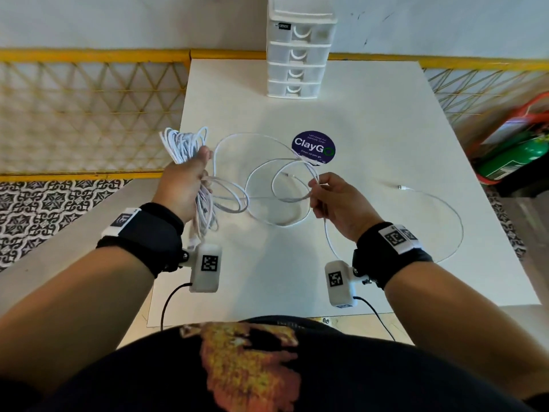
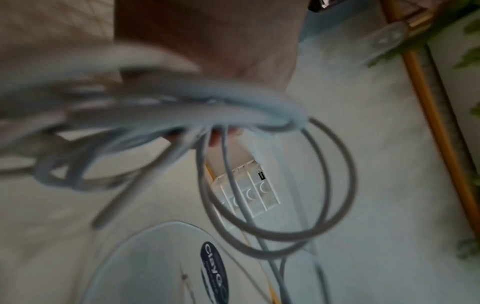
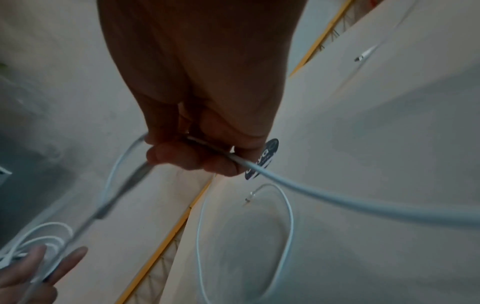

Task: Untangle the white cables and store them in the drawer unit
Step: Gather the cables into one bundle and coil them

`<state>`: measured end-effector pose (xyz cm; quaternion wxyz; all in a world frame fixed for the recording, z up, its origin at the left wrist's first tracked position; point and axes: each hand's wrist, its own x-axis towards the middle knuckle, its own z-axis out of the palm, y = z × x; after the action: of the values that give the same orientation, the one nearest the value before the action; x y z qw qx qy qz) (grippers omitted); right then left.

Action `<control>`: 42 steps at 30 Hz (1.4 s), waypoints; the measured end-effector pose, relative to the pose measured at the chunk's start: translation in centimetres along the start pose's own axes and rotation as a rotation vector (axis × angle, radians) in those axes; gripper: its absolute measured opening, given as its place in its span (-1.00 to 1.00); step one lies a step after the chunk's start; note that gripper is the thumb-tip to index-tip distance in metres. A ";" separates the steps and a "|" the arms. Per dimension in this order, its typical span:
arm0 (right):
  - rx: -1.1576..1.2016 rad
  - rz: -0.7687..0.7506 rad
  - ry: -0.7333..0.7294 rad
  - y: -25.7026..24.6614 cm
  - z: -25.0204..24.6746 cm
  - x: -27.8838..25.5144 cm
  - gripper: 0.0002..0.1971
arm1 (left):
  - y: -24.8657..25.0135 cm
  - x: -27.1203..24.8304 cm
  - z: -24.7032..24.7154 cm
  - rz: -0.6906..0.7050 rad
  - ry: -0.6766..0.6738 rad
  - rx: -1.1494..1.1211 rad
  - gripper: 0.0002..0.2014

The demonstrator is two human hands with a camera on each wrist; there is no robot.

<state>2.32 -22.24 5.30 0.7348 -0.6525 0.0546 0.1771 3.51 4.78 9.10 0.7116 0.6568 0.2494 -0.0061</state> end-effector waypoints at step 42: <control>-0.785 -0.078 -0.088 -6.9 1.9 -1.5 -0.91 | 1.9 -2.6 5.3 0.231 -0.471 0.679 -0.82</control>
<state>2.94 -21.25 12.54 0.4375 -0.8770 -0.0738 0.1844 3.72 -0.79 11.90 0.4886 0.8580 -0.0111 -0.1578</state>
